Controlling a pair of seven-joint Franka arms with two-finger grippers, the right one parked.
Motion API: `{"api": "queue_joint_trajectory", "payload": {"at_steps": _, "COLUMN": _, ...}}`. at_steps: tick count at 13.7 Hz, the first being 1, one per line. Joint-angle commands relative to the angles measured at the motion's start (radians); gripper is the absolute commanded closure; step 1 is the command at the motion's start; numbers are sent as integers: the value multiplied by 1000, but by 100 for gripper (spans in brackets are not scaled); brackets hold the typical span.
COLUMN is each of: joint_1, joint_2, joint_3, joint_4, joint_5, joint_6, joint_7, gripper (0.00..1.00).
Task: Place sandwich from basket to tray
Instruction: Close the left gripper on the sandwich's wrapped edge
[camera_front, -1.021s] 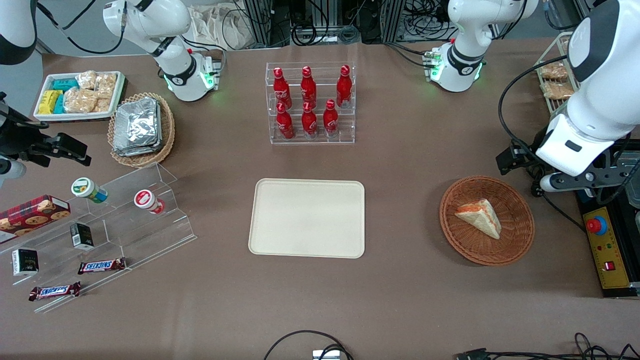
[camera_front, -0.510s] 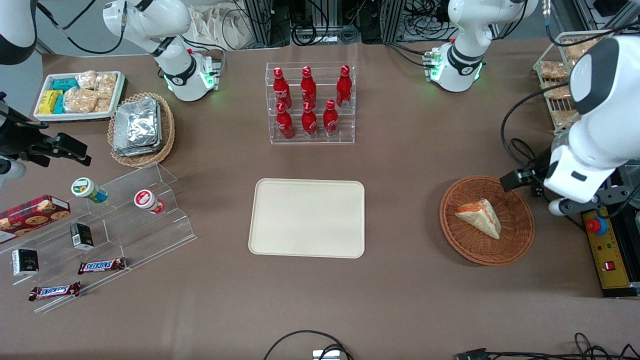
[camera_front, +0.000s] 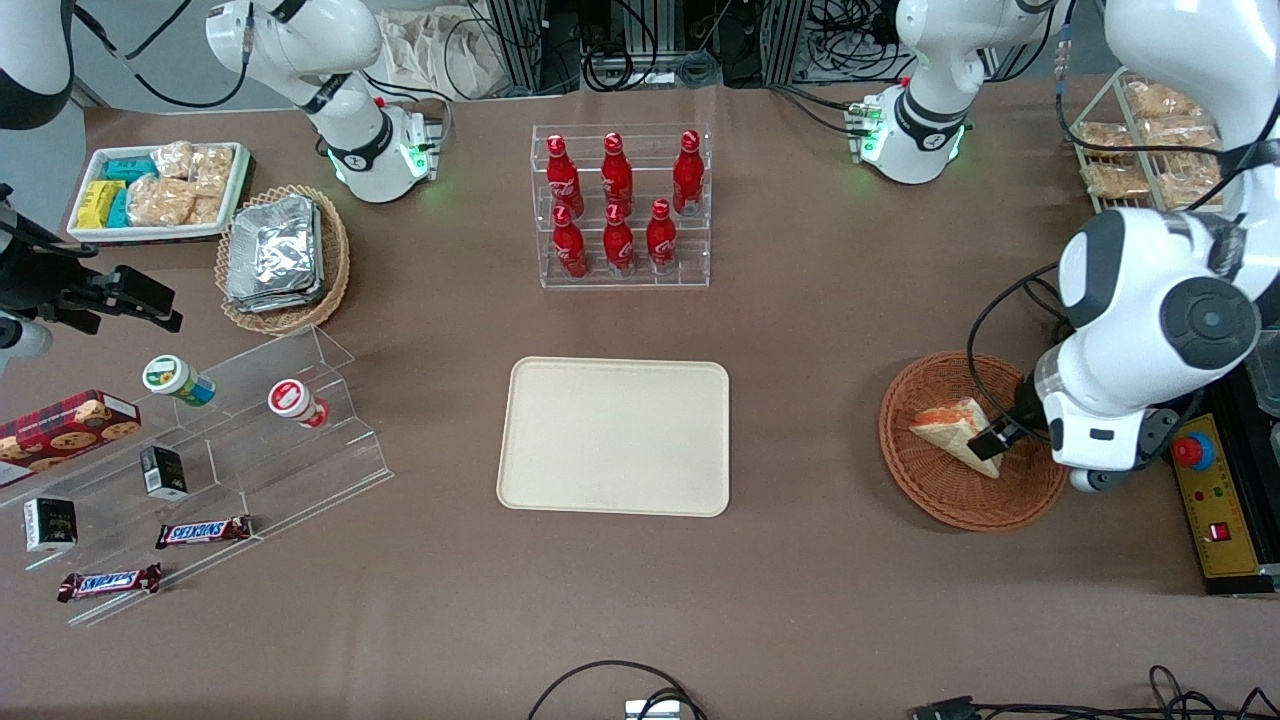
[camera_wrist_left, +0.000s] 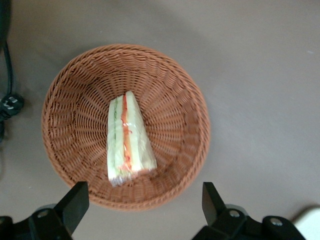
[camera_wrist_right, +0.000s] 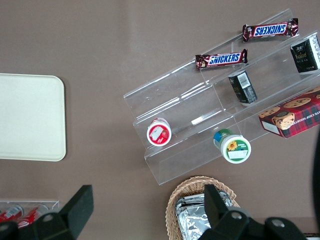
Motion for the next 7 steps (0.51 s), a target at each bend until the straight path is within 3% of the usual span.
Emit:
{"api": "queue_joint_trajectory", "payload": {"at_steps": 1, "joint_1": 6, "joint_2": -31, "joint_3": 21, "joint_4": -159, "joint_5": 18, "joint_6": 142, "joint_7": -41, "gripper": 1}}
{"api": "queue_joint_trajectory", "payload": {"at_steps": 7, "joint_1": 6, "joint_2": 1, "joint_3": 35, "joint_4": -282, "joint_5": 18, "joint_6": 326, "joint_7": -95, "gripper": 0}}
